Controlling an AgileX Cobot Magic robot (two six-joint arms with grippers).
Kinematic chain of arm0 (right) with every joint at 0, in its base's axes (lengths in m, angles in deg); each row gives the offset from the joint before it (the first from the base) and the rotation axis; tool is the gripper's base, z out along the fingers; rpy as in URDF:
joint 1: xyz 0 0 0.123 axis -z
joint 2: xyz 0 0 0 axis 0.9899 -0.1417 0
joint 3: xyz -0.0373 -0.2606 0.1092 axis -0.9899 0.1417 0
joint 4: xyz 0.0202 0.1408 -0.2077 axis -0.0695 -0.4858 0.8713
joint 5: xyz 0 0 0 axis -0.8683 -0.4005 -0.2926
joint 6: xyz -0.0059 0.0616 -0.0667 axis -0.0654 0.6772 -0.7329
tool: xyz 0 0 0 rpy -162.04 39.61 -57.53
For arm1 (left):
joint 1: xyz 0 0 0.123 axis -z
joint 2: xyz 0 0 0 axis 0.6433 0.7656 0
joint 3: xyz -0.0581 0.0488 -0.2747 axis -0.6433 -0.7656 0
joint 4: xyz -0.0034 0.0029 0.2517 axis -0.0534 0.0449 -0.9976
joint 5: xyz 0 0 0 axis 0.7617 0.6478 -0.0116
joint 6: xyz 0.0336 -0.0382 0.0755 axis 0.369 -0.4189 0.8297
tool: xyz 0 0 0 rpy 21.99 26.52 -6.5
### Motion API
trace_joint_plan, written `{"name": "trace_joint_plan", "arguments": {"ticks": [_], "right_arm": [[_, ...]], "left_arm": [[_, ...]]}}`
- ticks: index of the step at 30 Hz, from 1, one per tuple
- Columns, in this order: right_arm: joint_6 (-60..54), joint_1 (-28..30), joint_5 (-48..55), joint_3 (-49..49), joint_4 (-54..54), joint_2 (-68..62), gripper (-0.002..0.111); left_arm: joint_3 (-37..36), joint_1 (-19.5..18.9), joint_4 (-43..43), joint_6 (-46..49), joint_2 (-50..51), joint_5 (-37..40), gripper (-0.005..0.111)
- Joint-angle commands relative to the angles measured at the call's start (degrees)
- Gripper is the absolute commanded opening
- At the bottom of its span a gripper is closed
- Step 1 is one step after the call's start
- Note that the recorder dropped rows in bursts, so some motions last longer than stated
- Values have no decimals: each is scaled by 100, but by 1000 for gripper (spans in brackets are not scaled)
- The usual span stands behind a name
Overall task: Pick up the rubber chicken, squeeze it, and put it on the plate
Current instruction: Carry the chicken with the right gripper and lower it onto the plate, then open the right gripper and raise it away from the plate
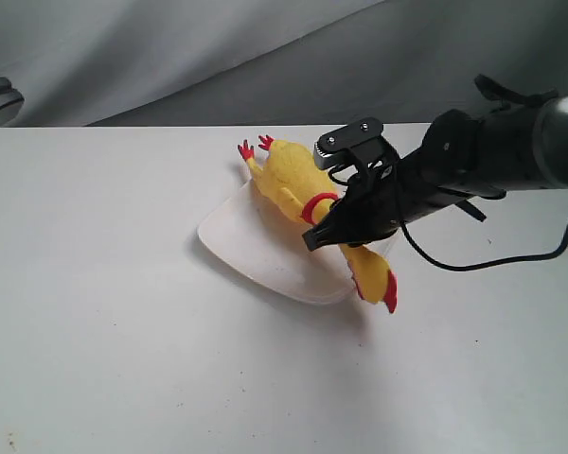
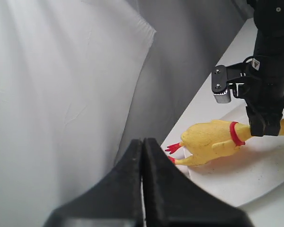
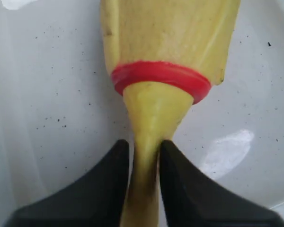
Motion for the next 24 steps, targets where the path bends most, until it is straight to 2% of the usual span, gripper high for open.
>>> {"name": "trace_joint_plan", "arguments": {"ticks": [1, 3, 5, 10, 11, 19, 24], "right_arm": [[7, 23, 332, -52, 550, 375, 58], [201, 23, 582, -52, 894, 887, 62], [430, 23, 926, -52, 1183, 1679, 56], [631, 23, 1935, -52, 1232, 3319, 6], [631, 23, 2065, -42, 1232, 3587, 0], [631, 23, 1507, 527, 1120, 5592, 0], [640, 23, 1609, 562, 970, 6470, 0]], "left_arm": [[24, 35, 188, -49, -26, -22, 0], [24, 35, 188, -27, -26, -21, 0], [24, 35, 188, -13, -26, -21, 0], [24, 35, 188, -13, -26, -21, 0], [24, 35, 188, -13, -26, -21, 0], [24, 35, 188, -13, -26, -21, 0], [24, 35, 188, -14, -26, -33, 0]]}}
